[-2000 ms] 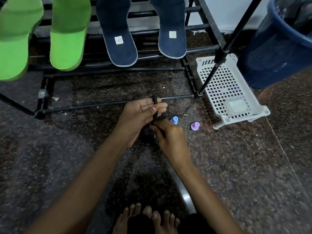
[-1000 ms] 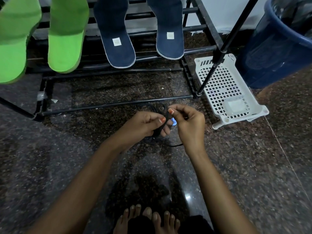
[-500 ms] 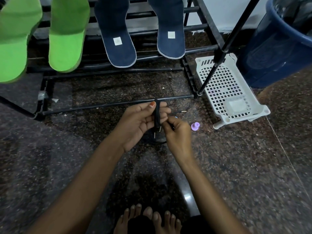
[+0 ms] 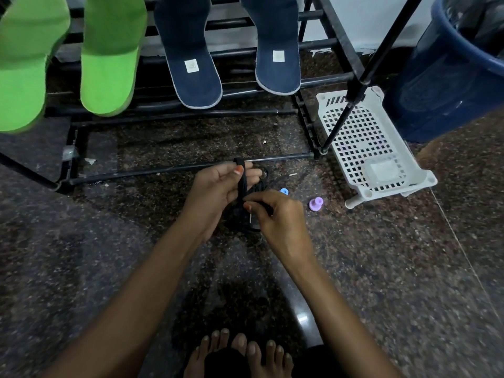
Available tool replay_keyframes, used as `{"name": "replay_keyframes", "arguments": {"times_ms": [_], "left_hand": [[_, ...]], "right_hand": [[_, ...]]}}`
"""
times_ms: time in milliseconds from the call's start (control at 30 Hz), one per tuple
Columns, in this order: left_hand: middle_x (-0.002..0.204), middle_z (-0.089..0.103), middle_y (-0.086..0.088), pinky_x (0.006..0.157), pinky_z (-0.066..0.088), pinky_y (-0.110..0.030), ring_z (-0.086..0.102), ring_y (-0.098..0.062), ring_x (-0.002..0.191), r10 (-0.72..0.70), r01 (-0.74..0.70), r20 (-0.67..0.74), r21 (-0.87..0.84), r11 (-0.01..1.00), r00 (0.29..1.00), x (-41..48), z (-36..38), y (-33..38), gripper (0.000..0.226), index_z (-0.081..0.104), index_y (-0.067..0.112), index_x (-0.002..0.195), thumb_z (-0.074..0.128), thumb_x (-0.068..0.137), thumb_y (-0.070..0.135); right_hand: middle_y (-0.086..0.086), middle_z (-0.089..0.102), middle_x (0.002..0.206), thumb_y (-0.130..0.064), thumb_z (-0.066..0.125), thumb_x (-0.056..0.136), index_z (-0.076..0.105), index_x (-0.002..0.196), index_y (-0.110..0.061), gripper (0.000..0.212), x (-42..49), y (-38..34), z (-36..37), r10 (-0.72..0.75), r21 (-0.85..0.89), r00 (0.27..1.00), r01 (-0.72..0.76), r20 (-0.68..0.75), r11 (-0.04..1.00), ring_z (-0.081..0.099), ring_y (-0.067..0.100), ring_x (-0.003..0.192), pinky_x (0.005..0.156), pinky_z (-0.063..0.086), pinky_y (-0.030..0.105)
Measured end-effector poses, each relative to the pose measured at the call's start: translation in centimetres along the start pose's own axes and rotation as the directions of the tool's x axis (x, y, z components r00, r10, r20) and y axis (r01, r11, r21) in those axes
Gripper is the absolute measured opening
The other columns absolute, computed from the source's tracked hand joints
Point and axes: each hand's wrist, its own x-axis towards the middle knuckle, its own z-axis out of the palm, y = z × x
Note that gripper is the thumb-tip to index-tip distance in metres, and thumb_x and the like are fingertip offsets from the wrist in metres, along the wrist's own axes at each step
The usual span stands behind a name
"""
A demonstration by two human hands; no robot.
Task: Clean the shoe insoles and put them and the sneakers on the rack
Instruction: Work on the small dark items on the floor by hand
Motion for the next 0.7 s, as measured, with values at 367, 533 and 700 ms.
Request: {"name": "replay_keyframes", "arguments": {"times_ms": [367, 533, 700], "left_hand": [[0.075, 0.059, -0.011, 0.064, 0.035, -0.028, 0.047, -0.019, 0.069, -0.077, 0.004, 0.137, 0.470, 0.882, 0.988, -0.4, -0.3, 0.0, 0.030, 0.065, 0.018, 0.082, 0.042, 0.100, 0.013], [0.074, 0.070, -0.001, 0.064, 0.047, -0.013, 0.065, -0.003, 0.071, -0.143, 0.039, 0.217, 0.422, 0.906, 0.966, -0.5, -0.1, 0.3, 0.029, 0.067, 0.013, 0.088, 0.040, 0.100, 0.012], [0.076, 0.071, -0.001, 0.068, 0.050, -0.017, 0.066, -0.006, 0.072, -0.180, 0.057, 0.272, 0.405, 0.912, 0.945, -0.6, -0.3, 0.5, 0.029, 0.066, 0.006, 0.093, 0.039, 0.100, 0.013]], "right_hand": [[-0.005, 0.061, 0.076, 0.009, 0.061, 0.077, 0.071, 0.082, -0.002, 0.015, 0.9, -0.2, -1.4, 0.024, 0.141, 1.000, -0.021, -0.019, 0.990, 0.057, -0.004, 0.069, 0.066, 0.040, 0.002], [-0.006, 0.063, 0.073, 0.005, 0.063, 0.079, 0.071, 0.081, -0.004, 0.012, 1.2, -0.4, -2.2, 0.051, 0.156, 0.996, -0.040, -0.072, 0.987, 0.058, -0.008, 0.067, 0.062, 0.041, 0.003], [-0.010, 0.064, 0.072, 0.003, 0.064, 0.079, 0.069, 0.080, -0.009, 0.013, 1.5, -0.4, -2.4, 0.145, 0.263, 0.983, -0.111, -0.111, 0.958, 0.060, -0.003, 0.066, 0.063, 0.044, 0.008]]}}
